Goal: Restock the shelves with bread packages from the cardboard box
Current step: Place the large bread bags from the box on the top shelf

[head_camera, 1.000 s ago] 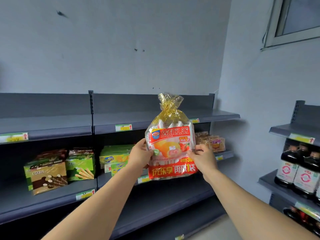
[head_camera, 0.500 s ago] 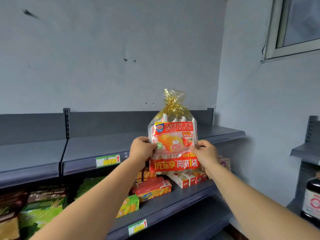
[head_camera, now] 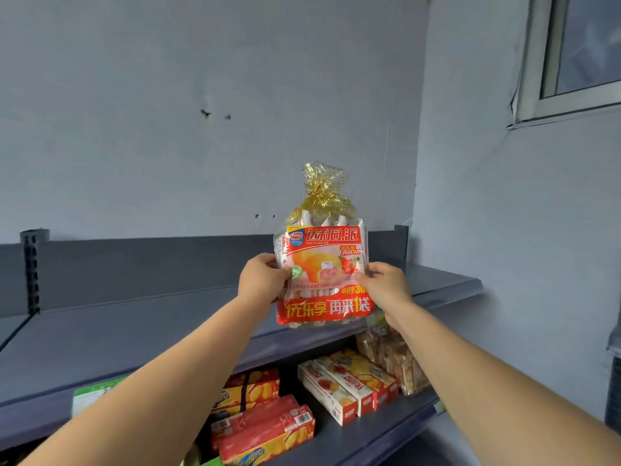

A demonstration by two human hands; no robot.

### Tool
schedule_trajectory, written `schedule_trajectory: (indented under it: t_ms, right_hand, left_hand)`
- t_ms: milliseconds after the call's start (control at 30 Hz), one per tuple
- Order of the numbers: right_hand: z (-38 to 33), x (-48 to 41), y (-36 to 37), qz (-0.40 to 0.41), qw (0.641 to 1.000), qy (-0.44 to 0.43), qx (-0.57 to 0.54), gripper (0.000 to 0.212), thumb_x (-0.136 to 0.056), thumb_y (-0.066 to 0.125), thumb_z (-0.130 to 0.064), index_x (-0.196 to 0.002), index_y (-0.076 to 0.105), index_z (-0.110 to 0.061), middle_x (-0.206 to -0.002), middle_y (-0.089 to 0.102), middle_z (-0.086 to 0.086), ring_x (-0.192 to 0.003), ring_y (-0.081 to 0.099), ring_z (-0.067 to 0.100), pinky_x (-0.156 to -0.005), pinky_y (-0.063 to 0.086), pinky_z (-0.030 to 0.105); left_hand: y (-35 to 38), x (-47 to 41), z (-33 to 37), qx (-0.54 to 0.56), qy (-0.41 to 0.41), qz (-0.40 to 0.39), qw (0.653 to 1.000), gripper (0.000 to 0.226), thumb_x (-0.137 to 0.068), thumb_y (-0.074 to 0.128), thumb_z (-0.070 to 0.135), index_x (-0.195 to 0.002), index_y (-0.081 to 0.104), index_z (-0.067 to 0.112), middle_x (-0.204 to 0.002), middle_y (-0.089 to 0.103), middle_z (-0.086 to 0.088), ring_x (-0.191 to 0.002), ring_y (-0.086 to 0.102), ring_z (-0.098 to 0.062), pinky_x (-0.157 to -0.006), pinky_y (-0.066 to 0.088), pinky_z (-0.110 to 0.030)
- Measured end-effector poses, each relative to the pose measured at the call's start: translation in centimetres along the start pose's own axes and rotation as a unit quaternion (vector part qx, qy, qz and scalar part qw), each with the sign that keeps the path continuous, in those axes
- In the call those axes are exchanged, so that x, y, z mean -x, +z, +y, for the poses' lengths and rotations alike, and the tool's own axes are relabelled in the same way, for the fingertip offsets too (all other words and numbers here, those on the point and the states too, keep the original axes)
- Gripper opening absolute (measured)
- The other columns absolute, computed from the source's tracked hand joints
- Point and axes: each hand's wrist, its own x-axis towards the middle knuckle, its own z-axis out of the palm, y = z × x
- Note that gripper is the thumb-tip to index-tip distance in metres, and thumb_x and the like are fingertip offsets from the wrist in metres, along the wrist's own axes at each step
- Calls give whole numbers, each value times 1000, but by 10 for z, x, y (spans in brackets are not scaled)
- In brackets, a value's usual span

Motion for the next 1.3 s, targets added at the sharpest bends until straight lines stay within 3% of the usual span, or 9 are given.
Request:
schedule_trajectory:
  t_ms: [133, 333, 500, 800, 933, 1033, 1300]
  right_hand:
    - [17, -54, -3, -9, 1000, -6, 6, 9, -92, 63, -29, -99, 62, -24, -95, 68, -4, -84, 69, 16, -75, 58, 34]
    - [40, -129, -5, -31, 999, -8, 6, 12, -94, 59, -29, -101, 65, -21, -93, 71, -2, -81, 70, 17, -77, 60, 40]
    - [67, -180, 7, -49, 999, 7, -5, 15, -96, 56, -29, -104, 65, -20, -93, 71, -1, -81, 70, 17, -78, 60, 40]
    - [97, -248, 25, -68, 997, 29, -18, 13, -97, 53, -24, -104, 64, -19, -94, 71, 0, -83, 70, 16, -77, 58, 35]
    - [106, -271, 31, -81, 996, 40, -26, 16, -98, 49, -18, -107, 63, -18, -96, 70, 0, -84, 68, 15, -63, 52, 26]
    - [113, -284, 37, -100, 993, 48, -31, 19, -98, 48, -14, -109, 63, -18, -96, 69, -1, -84, 66, 13, -59, 48, 24]
    - [127, -317, 47, -170, 983, 54, -49, 18, -99, 49, -16, -115, 56, -21, -107, 66, -1, -96, 62, 15, -65, 47, 26]
  left_hand:
    - [34, -43, 2, -21, 24, 22, 999, 32, -90, 65, 23, -121, 58, 18, -103, 64, 3, -75, 62, -9, -66, 57, -32]
    - [83, -96, -4, -7, -4, 37, 999, 33, -90, 66, 21, -121, 58, 18, -91, 64, 5, -68, 64, -9, -65, 59, -34]
    - [114, -138, -16, -9, -16, 34, 999, 28, -89, 67, 17, -115, 57, 17, -95, 64, 2, -89, 69, -21, -79, 59, -46]
    - [152, -214, -38, 7, -47, 14, 999, 23, -88, 68, 16, -107, 53, 17, -99, 66, -4, -90, 70, -25, -76, 59, -49]
    - [165, -238, -45, 9, -57, 23, 998, 19, -88, 68, 15, -100, 53, 17, -99, 67, -6, -90, 69, -28, -76, 59, -50]
    - [173, -248, -50, 0, -63, 35, 997, 26, -87, 69, 16, -108, 54, 15, -98, 66, -5, -89, 69, -26, -76, 59, -49]
    - [189, -266, -65, -8, -76, 68, 995, 26, -83, 73, 17, -103, 55, 19, -96, 67, -1, -87, 69, -23, -79, 59, -47]
